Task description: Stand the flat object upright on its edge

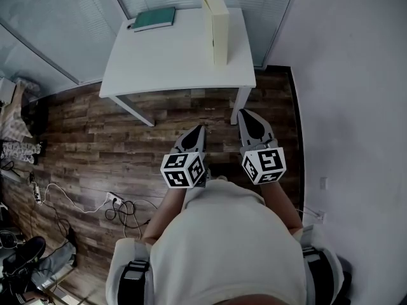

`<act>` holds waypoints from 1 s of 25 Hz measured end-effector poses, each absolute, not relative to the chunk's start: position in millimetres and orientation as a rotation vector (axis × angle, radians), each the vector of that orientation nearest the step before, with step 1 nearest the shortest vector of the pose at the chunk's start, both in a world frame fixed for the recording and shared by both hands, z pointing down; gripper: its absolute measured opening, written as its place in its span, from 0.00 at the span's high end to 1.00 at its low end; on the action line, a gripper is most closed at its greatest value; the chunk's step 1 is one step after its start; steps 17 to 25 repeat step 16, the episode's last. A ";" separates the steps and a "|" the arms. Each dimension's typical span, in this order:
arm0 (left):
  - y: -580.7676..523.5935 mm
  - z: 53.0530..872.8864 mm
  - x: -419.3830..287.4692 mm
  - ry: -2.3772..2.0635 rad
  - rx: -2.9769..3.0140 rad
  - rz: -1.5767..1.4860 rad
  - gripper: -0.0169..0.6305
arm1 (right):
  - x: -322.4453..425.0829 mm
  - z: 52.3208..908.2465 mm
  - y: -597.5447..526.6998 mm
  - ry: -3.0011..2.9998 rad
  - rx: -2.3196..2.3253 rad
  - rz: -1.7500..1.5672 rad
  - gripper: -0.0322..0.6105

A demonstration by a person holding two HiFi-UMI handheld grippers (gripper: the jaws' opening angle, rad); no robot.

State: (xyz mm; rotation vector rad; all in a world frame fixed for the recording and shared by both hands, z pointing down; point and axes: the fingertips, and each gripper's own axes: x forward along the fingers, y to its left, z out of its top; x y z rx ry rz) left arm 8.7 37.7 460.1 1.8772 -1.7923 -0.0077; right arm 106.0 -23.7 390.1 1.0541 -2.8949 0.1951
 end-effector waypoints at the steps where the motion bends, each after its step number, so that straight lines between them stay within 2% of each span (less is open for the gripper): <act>1: 37.9 459.7 8.8 -1.791 1.876 -0.010 0.94 | 104.9 389.4 -23.4 -2.897 1.050 0.190 0.92; 25: 36.7 455.8 14.9 -1.790 1.887 -0.031 0.94 | 104.7 385.5 -19.1 -2.931 1.009 0.164 0.92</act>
